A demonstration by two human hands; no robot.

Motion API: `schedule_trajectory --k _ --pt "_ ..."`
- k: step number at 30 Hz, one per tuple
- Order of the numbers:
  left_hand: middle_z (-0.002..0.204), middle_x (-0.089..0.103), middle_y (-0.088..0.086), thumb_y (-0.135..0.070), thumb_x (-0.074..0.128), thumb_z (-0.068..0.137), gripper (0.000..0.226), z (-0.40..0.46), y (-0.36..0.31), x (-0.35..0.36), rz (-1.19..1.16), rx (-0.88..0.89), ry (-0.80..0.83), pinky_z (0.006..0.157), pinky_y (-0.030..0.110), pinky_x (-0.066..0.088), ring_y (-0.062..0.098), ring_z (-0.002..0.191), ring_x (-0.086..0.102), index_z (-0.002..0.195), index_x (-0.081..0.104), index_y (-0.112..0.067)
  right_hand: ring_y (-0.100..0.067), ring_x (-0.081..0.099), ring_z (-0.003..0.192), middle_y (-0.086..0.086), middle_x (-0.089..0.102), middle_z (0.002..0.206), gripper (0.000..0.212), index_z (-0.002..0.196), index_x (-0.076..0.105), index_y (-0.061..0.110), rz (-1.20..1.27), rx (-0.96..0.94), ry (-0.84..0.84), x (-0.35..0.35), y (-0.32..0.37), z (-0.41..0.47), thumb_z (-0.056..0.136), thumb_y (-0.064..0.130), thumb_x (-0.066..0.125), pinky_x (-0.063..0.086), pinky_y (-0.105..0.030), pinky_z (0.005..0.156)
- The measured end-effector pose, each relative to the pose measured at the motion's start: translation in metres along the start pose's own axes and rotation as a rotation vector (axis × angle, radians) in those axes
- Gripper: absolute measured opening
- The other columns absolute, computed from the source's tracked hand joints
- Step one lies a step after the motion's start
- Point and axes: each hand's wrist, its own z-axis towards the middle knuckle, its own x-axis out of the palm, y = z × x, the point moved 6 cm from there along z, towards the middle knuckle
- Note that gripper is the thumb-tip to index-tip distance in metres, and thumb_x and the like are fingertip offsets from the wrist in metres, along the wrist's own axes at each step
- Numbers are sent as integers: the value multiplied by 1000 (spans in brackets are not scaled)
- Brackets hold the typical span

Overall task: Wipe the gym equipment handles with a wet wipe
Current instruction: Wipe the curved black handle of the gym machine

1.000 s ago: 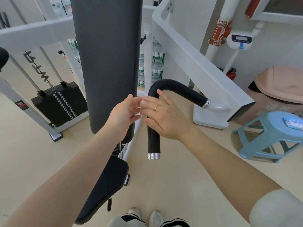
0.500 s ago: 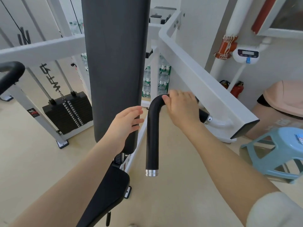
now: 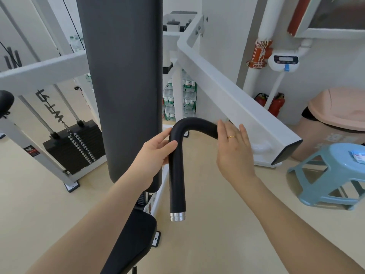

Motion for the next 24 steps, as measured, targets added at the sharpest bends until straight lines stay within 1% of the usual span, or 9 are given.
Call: schedule_trajectory --k 3,7,11,13,15,17,20,22,24 --pt "86 73 -7 -15 50 95 26 1 2 1 -2 -3 10 82 28 54 11 83 68 106 63 -34 -36 47 125 -22 52 132 57 132 45 -4 181 -18 -3 -1 30 9 78 -8 27 18 -41 111" --pt "99 70 7 -22 46 96 24 4 4 -3 -42 -29 -16 84 33 53 21 91 66 96 70 -27 -25 24 141 -15 34 148 54 140 34 0 554 -156 100 -6 76 19 88 -12 34 9 -34 116" --pt "100 72 -4 -25 44 97 27 7 5 -8 -74 5 -22 84 29 53 15 95 68 105 69 -25 -1 4 142 4 14 153 52 145 17 9 915 -165 259 -13 97 -41 96 0 31 5 -13 114" --pt "101 72 -6 -24 43 98 27 9 5 -9 -62 21 -7 81 26 52 13 95 67 110 67 -25 3 10 141 8 17 152 50 145 15 16 1037 -86 258 -16 101 -58 97 5 29 10 -12 113" --pt "99 72 -6 -21 41 99 28 8 4 -9 -47 27 25 76 23 51 11 93 68 108 66 -30 -2 30 136 11 32 148 47 146 23 26 1262 227 281 -11 95 -45 101 12 29 27 -22 113" --pt "104 71 -3 -21 41 99 30 5 5 -10 -25 28 65 81 25 51 12 98 66 113 64 -33 -8 45 126 11 44 138 44 143 30 35 1406 500 293 -5 88 -32 102 18 29 40 -29 106" --pt "119 64 -10 -22 43 97 36 2 8 -11 52 33 113 103 38 41 11 115 56 124 55 -42 -11 48 124 2 49 137 39 135 43 28 1555 579 293 -2 83 -27 101 15 31 39 -30 106" --pt "127 58 -16 -22 44 97 41 -2 11 -11 95 26 150 110 42 33 9 122 49 130 48 -45 -14 51 122 0 55 132 33 128 52 23 1588 612 373 2 82 -32 100 16 35 40 -33 105" --pt "131 53 -19 -21 46 96 46 -9 12 -8 108 39 204 112 41 29 5 123 46 135 41 -44 -19 57 112 -1 62 117 27 114 60 19 1576 685 486 8 81 -46 100 20 38 44 -33 98"
